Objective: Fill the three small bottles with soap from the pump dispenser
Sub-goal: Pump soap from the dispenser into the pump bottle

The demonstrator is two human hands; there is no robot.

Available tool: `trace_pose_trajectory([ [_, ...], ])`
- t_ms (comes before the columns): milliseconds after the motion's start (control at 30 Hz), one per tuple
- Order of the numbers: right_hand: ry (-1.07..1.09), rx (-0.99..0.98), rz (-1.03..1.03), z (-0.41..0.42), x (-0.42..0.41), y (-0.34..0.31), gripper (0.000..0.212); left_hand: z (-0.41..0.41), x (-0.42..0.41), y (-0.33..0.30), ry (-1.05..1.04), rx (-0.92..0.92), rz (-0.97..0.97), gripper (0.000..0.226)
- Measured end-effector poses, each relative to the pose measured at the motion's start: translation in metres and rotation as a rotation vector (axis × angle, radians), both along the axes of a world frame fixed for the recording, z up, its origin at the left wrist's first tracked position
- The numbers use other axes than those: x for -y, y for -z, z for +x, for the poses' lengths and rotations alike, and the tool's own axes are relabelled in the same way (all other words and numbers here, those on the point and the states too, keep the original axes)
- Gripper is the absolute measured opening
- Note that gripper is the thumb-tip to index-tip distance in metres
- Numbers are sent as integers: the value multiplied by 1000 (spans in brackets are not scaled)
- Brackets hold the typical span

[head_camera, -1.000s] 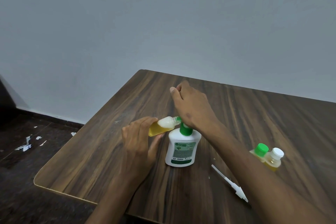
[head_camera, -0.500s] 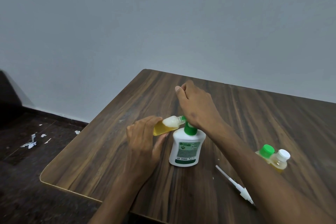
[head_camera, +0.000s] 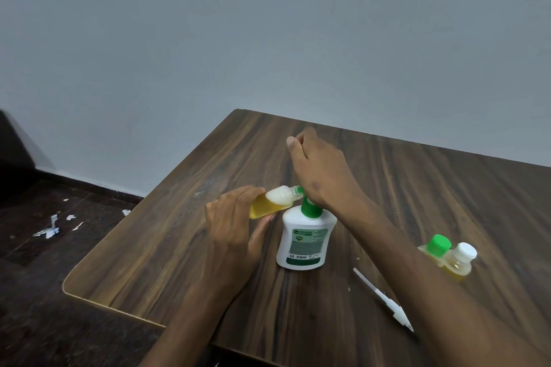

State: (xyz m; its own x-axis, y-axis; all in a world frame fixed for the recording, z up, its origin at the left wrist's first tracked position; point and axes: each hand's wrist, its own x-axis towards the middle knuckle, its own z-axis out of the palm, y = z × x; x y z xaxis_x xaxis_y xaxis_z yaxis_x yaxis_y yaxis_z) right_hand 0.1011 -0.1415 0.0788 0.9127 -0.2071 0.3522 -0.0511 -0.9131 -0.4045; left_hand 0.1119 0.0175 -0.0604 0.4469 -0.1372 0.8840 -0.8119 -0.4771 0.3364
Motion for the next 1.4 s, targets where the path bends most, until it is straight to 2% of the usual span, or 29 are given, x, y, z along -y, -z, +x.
trace_pose_trajectory([
  [333, -10, -56, -3, 0, 1, -1, 40, -1, -1, 2, 6, -11, 0, 37],
  [867, 15, -8, -3, 0, 1, 0, 39, -2, 0, -1, 12, -19, -2, 35],
  [1000, 21, -69, -7, 1, 0, -1, 39, -1, -1, -1, 12, -15, 3, 35],
  [1400, 23, -86, -7, 0, -1, -1, 38, -1, -1, 0, 14, -25, 6, 37],
])
